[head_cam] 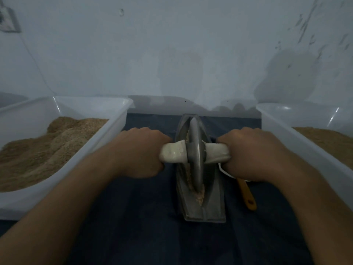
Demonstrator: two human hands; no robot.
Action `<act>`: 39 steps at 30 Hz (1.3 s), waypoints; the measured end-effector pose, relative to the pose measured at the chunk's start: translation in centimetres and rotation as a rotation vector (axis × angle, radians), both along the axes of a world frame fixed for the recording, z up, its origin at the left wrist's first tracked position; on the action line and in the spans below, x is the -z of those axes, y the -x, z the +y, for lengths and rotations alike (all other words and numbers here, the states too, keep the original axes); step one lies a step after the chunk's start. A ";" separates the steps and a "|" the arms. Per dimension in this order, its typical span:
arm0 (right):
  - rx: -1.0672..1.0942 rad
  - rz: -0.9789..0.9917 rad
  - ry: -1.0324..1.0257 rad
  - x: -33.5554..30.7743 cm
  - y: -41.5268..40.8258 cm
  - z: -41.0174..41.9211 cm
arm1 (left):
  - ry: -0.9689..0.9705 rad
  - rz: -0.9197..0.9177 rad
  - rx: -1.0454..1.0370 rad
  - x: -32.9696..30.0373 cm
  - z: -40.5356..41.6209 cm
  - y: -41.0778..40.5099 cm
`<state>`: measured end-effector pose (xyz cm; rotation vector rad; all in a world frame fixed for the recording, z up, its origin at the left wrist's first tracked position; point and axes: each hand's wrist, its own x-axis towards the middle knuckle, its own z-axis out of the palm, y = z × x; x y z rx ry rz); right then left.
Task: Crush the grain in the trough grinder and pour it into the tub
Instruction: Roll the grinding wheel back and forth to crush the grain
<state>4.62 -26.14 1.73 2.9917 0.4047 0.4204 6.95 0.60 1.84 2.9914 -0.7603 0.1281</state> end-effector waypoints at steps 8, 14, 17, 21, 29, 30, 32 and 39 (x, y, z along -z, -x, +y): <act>0.072 -0.270 -0.031 2.1 -2.1 1.1 | 0.055 -0.424 -0.126 2.4 -1.9 -0.8; 0.006 -0.137 -0.029 1.3 -1.6 0.2 | 0.044 -0.267 -0.081 1.5 -1.3 -0.5; 0.004 -0.009 -0.021 0.5 -0.6 -0.3 | 0.031 -0.117 -0.006 0.3 -0.5 0.0; 0.029 0.029 -0.059 0.6 -0.8 -0.1 | 0.032 -0.220 0.004 0.7 -0.8 0.0; 0.048 -0.281 -0.038 2.0 -2.7 1.2 | 0.045 -0.427 -0.137 2.3 -1.8 -1.2; 0.045 -0.234 -0.034 1.6 -2.5 1.1 | 0.051 -0.355 -0.127 2.0 -1.5 -1.0; 0.046 -0.084 -0.012 0.7 -1.6 0.7 | 0.029 -0.201 -0.080 0.9 -1.1 -0.3; 0.056 0.182 -0.072 -0.7 0.4 0.3 | -0.011 -0.056 -0.012 -0.9 -0.6 1.4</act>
